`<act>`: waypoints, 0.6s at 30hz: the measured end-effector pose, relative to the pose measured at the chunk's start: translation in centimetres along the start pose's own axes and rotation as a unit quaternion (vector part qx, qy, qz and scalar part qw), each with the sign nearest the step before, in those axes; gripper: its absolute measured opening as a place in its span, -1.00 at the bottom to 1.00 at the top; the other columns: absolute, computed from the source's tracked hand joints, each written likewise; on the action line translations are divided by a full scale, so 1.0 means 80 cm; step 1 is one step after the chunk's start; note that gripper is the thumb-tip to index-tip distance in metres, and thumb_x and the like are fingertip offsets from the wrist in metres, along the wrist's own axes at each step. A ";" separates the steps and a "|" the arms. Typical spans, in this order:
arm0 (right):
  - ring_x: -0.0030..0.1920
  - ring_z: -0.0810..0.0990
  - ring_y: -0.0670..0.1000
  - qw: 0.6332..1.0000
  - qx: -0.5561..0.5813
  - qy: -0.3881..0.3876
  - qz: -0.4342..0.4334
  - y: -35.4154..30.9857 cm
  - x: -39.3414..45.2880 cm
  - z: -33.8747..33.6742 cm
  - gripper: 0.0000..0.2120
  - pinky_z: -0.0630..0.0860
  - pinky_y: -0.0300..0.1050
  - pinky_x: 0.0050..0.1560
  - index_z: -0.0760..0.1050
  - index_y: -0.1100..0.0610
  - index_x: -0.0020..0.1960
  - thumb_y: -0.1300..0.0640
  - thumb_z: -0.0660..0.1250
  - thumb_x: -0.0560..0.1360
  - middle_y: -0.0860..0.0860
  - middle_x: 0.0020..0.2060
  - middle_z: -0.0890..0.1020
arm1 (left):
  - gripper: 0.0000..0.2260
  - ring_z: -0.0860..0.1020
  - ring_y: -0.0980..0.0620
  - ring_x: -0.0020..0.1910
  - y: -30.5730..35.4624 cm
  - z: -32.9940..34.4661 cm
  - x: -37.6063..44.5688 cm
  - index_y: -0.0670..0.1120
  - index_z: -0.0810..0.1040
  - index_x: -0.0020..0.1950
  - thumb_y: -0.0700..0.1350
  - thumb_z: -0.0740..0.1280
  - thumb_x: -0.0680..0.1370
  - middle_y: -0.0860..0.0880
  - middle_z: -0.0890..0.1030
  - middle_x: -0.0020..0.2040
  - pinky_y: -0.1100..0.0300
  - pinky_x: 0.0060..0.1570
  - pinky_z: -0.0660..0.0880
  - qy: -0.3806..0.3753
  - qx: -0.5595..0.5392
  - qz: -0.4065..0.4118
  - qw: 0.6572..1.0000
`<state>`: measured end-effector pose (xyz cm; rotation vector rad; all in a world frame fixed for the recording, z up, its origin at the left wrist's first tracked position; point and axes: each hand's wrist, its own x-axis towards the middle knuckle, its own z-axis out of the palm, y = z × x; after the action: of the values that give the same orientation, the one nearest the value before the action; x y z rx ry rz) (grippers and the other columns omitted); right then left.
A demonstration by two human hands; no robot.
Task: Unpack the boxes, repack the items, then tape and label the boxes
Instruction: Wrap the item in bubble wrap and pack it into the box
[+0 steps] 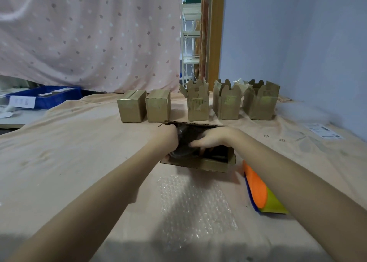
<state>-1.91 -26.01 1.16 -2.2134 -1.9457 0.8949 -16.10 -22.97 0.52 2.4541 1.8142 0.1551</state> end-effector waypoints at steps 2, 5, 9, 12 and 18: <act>0.13 0.50 0.09 0.999 -0.027 0.035 0.000 -0.001 0.001 0.011 -0.52 0.38 -0.13 0.12 0.39 0.16 0.37 -0.14 0.15 0.60 0.11 0.20 0.57 | -0.84 0.58 -0.14 -0.03 -0.005 0.013 0.001 -0.21 0.52 0.09 -0.19 0.22 0.59 -0.12 0.55 -0.08 0.10 -0.16 0.51 0.020 -0.021 0.021 0.999; 0.27 0.43 0.13 0.996 -0.071 0.050 0.015 -0.005 0.006 0.026 -0.57 0.33 -0.12 0.18 0.39 0.21 0.37 -0.04 0.12 0.63 0.15 0.30 0.47 | -0.90 0.57 -0.13 -0.17 -0.009 0.031 -0.003 -0.17 0.50 -0.02 -0.20 0.21 0.57 -0.10 0.57 -0.14 0.09 -0.28 0.50 0.039 -0.048 0.031 0.998; 0.16 0.47 0.13 0.994 -0.092 0.049 0.021 -0.007 0.012 0.029 -0.65 0.36 -0.12 0.11 0.42 0.24 0.32 0.07 0.16 0.62 0.17 0.24 0.50 | -0.82 0.59 -0.17 -0.09 -0.013 0.039 -0.007 -0.16 0.51 0.08 -0.10 0.18 0.60 -0.12 0.60 -0.01 0.05 -0.14 0.55 0.087 -0.062 0.031 0.994; -0.14 0.49 0.02 0.996 -0.080 0.043 0.024 -0.003 0.014 0.018 -0.78 0.40 -0.16 -0.12 0.46 0.17 0.16 0.08 0.24 0.58 0.09 0.02 0.56 | -0.86 0.55 -0.14 0.01 -0.016 0.029 -0.006 -0.12 0.53 0.07 -0.09 0.25 0.59 -0.09 0.58 0.03 0.12 -0.22 0.36 0.185 0.077 0.040 0.979; -0.01 0.60 0.02 0.999 -0.021 0.015 -0.028 0.013 0.020 -0.010 -0.86 0.47 -0.07 0.21 0.59 0.19 0.02 0.14 0.35 0.53 0.04 -0.06 0.61 | -0.45 0.49 -0.08 -0.04 -0.027 0.021 0.007 -0.13 0.41 0.06 0.18 0.52 0.30 -0.09 0.50 0.00 0.11 -0.15 0.38 0.318 0.118 -0.032 0.940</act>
<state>-0.58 -24.46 0.82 -2.1704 -2.0204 0.8148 -17.77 -21.83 -1.41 2.7092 2.2536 0.8654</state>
